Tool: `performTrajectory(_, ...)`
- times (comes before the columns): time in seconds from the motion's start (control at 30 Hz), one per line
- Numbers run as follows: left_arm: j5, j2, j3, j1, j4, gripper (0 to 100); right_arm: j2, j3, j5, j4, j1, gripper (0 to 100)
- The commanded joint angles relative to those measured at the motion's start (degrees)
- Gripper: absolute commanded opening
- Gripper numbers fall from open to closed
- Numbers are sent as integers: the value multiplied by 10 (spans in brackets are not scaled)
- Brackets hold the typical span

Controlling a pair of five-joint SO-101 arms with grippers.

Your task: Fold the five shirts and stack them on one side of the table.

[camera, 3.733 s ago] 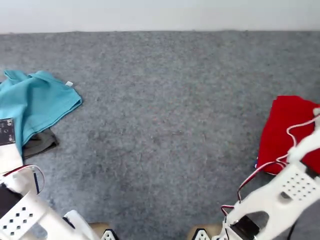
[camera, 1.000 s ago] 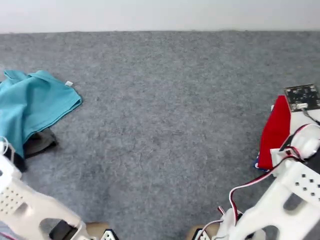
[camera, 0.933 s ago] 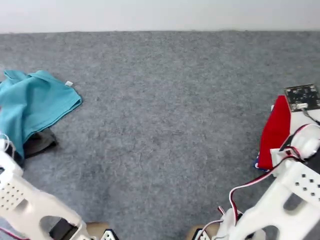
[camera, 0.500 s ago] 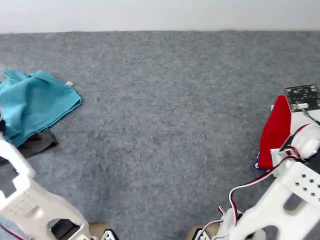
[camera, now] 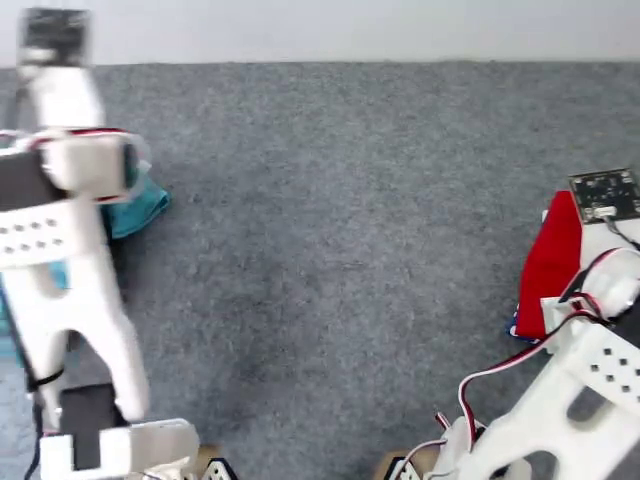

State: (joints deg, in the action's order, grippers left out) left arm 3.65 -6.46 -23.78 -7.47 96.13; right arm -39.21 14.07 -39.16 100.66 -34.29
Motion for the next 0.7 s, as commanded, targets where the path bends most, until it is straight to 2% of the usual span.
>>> performTrajectory(0.0,-16,-22,-19,128,-3,12,-13,-4,4,22,-4,12)
performTrajectory(0.13,-12,12,-1,236,-11,12,-13,-4,4,22,-4,12)
performTrajectory(0.3,-10,93,2,319,4,32,-13,-2,4,22,-4,12)
performTrajectory(0.47,0,130,-11,334,27,178,-10,-2,4,21,-4,12)
performTrajectory(0.67,41,102,-64,305,46,188,-11,-2,3,21,-4,12)
